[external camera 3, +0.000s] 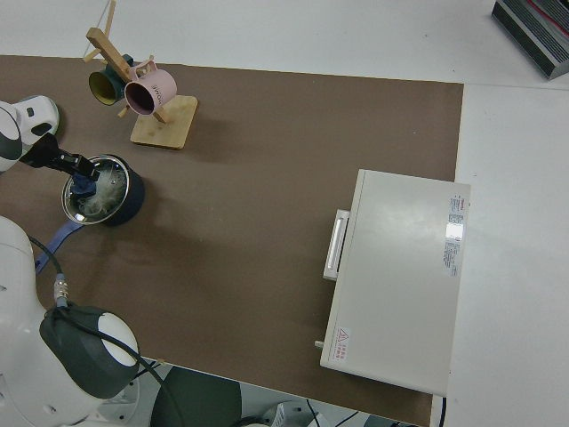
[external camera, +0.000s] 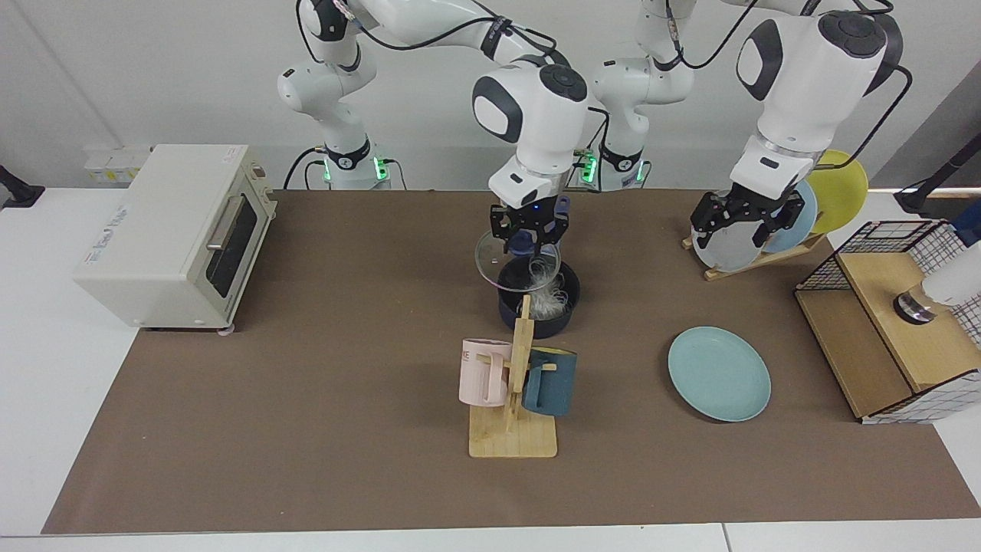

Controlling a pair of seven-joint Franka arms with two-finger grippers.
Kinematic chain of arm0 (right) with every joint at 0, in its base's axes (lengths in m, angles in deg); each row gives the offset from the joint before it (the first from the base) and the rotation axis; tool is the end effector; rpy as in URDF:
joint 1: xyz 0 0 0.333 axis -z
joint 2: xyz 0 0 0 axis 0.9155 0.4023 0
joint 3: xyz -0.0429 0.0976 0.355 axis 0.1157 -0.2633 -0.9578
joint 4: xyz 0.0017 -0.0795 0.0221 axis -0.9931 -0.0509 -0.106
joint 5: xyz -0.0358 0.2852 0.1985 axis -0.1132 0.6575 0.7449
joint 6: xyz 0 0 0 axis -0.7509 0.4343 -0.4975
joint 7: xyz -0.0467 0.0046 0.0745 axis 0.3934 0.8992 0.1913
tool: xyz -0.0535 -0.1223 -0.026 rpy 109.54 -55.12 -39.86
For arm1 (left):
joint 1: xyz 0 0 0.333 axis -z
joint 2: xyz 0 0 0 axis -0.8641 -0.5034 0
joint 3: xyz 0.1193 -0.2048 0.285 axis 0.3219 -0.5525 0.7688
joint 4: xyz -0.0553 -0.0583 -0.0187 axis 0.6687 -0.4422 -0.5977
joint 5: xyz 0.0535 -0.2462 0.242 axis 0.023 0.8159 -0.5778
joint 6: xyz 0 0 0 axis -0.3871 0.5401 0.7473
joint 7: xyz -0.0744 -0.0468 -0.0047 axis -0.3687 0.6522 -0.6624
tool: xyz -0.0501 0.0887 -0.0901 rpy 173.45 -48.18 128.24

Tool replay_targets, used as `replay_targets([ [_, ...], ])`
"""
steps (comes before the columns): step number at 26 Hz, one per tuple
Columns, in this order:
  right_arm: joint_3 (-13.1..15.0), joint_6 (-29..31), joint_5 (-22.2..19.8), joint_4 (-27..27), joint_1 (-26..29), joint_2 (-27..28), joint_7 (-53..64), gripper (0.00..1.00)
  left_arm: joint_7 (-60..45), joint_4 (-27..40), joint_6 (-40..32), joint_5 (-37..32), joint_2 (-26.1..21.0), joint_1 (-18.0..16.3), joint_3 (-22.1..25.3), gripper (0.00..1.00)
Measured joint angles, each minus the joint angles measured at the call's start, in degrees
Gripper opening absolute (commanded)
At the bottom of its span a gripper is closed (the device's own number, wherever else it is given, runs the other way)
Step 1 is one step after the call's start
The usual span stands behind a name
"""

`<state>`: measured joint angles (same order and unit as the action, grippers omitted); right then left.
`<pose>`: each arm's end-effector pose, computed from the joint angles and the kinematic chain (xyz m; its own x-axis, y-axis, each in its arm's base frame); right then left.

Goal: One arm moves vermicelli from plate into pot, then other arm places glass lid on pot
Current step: 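Carry the glass lid over the saucepan with the right gripper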

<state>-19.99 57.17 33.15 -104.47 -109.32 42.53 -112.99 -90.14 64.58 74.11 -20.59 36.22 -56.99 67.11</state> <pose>0.5086 0.4383 0.4899 0.9916 -0.1051 0.0752 -0.1113 -0.9901 0.0849 0.5456 -0.0429 0.6171 0.9965 -0.0554 0.0629 -0.0543 -0.9983 -0.0199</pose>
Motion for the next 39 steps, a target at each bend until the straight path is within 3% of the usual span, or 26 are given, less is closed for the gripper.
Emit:
replay_targets([
  [8,0.37,2.39,-0.03,4.5,-0.82,5.81,-0.3,0.0,5.26,-3.42,-0.07,0.89,-1.39,0.22,1.57,1.0],
  [39,0.46,4.64,0.41,4.65,-0.26,6.96,-0.04,0.0,6.31,-3.61,-1.07,0.97,-1.41,0.06,1.65,1.0],
])
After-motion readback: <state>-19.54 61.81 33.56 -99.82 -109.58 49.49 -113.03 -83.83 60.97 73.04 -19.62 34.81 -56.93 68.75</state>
